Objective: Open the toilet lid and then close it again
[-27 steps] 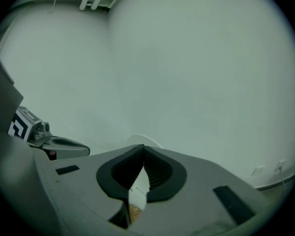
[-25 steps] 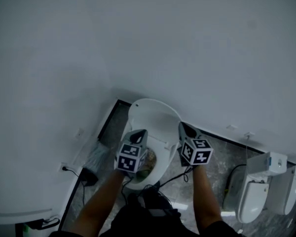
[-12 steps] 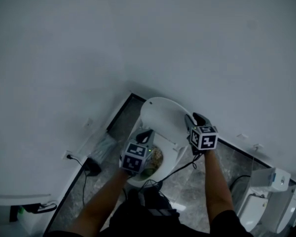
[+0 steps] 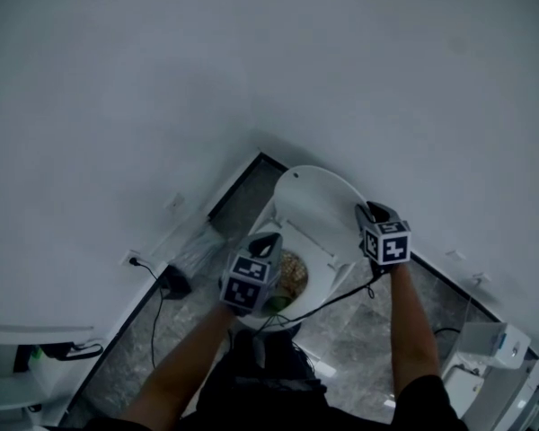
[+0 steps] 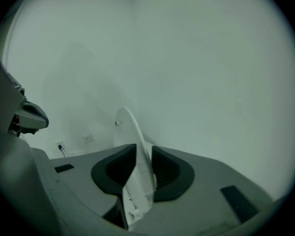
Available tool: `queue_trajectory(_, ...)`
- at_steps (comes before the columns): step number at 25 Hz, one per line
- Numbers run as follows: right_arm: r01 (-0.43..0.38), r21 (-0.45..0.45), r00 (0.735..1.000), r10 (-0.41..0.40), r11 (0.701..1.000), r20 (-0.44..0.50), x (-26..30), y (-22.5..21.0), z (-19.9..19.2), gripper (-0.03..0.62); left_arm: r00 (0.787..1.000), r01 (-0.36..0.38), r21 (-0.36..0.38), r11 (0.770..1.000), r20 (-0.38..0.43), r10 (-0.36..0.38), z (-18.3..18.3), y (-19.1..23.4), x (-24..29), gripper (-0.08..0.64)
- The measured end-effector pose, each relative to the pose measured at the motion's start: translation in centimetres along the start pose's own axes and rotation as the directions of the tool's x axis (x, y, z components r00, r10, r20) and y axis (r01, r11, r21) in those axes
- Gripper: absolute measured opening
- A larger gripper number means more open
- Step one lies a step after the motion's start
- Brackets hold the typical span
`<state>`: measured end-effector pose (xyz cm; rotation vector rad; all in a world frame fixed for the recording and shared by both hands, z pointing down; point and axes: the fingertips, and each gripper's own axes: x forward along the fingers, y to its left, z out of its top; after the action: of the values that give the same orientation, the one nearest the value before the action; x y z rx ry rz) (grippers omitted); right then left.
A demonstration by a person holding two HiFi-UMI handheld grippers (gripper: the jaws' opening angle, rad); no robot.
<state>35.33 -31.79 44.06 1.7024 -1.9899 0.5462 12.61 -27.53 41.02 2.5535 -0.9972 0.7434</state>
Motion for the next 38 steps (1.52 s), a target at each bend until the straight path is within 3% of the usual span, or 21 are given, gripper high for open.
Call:
queue_trajectory(1, 0.008, -0.009, 1.0, -0.008, 1.0, 0.002, -0.2, -0.1, 0.0, 0.086, 1.0, -0.003, -0.003, 1.0, -0.003, 0.003, -0.2, 0.0, -0.1, 0.008)
queue_trajectory(6, -0.016, -0.05, 1.0, 0.016, 0.999, -0.003, -1.1, 1.3, -0.2, 0.078, 1.0, -0.002, -0.008, 1.0, -0.019, 0.002, -1.3, 0.4, -0.6, 0.008)
queue_trajectory(19, -0.011, -0.089, 1.0, 0.011, 0.996, -0.001, -4.7, 8.6, -2.1, 0.081, 0.999, 0.051, 0.002, 0.999, 0.006, -0.051, -3.9, 0.9, -5.1, 0.008)
queue_trajectory(28, -0.007, -0.13, 1.0, 0.005, 0.991, -0.008, -6.7, 14.2, -5.3, 0.095, 0.998, 0.064, 0.012, 0.998, -0.002, -0.064, -7.7, 0.8, -8.2, 0.008)
queue_trajectory(38, 0.045, -0.193, 0.999, -0.047, 0.98, -0.005, -7.9, 19.4, -8.5, 0.1, 0.997, 0.081, -0.028, 0.996, -0.018, -0.082, -12.9, 0.8, -10.2, 0.009)
